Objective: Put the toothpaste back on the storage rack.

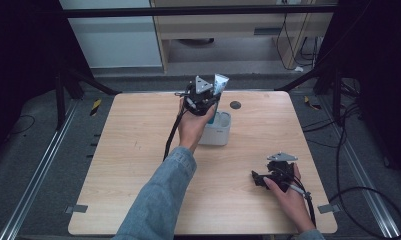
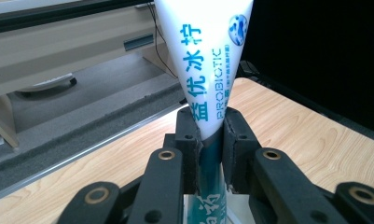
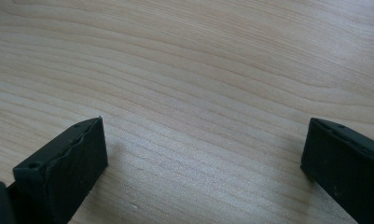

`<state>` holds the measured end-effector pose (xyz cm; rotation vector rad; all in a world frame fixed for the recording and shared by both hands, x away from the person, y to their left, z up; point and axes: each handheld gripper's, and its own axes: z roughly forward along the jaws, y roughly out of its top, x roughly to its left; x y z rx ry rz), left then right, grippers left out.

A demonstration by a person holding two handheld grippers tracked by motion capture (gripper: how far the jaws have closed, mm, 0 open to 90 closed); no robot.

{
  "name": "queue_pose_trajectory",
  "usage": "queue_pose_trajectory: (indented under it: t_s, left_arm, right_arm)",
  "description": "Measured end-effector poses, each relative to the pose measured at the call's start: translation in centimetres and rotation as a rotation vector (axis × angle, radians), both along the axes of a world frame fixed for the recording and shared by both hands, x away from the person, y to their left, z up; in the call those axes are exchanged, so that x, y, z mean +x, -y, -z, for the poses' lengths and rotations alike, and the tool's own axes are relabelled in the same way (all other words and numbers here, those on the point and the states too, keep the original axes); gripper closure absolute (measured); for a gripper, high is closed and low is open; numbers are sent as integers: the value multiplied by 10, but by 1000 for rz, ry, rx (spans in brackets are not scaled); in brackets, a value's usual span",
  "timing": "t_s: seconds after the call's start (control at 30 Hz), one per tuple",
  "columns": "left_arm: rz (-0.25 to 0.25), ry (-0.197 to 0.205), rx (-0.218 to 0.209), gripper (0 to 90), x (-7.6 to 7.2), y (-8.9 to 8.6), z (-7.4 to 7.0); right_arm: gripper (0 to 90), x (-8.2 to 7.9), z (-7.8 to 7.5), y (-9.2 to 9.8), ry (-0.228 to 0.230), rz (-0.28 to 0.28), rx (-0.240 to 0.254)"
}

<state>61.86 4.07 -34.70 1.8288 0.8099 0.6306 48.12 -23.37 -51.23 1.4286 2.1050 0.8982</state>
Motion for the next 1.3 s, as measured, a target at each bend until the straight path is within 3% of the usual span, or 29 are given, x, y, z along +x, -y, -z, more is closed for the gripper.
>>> queue_pose_trajectory:
  t_s: [0.13,0.17,0.2,0.67,1.3]
  left_arm:
    - [-6,-13,0,780,2,-2,6]
    - [-5,-15,-1,781,2,-2,7]
    - [-6,-16,-2,780,2,-2,7]
    - [3,-33,18,780,2,-2,16]
    - [-6,-67,51,777,2,-8,36]
  right_arm:
    - [5,0,0,0,-4,2,5]
    - [5,1,1,1,14,-7,-19]
    - [5,0,0,0,-1,0,1]
    - [5,0,0,0,-2,1,5]
    - [5,0,1,0,8,-4,-11]
